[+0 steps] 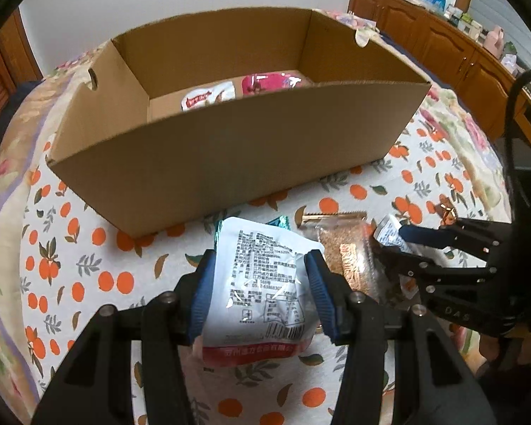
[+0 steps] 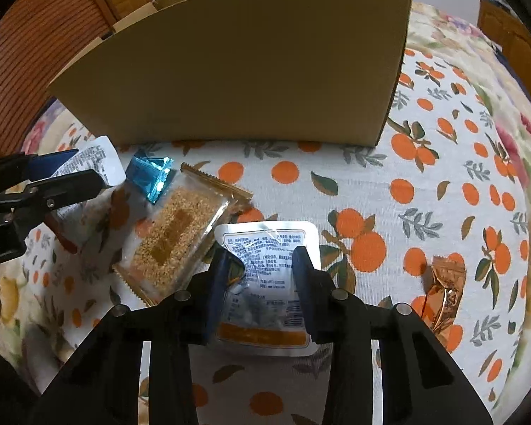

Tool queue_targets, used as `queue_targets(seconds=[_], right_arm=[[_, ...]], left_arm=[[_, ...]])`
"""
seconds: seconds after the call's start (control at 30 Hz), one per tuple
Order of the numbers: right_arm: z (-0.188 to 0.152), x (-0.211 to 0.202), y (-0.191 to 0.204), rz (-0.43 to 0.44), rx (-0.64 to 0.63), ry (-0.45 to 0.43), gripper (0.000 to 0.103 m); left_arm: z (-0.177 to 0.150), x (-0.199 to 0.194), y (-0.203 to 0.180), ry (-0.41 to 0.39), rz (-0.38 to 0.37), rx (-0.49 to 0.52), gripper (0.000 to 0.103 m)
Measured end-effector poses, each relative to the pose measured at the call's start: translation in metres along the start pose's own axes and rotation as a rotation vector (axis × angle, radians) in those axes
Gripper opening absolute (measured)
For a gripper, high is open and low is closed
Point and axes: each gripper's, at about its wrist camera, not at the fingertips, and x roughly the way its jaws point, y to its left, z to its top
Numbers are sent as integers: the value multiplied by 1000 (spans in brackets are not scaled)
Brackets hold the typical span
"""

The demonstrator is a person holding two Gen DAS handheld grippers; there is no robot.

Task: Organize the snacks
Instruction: 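Lift both packets and carry them over the cardboard box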

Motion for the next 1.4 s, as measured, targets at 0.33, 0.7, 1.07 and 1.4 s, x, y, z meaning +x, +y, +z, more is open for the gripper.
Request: queue_targets(seconds=[0.33, 0.7, 1.07, 1.4], right_arm=[[0, -15, -15, 27, 28, -29, 30], [4, -22, -12, 29, 20, -47, 0], [1, -19, -25, 17, 107, -45, 68], [-1, 6, -3, -115, 4, 13, 65]], left_arm=[[6, -18, 1, -46, -22, -12, 50], [9, -25, 1, -63, -28, -18, 50], [10, -29, -1, -68, -36, -20, 50], [13, -30, -1, -74, -39, -24, 50]])
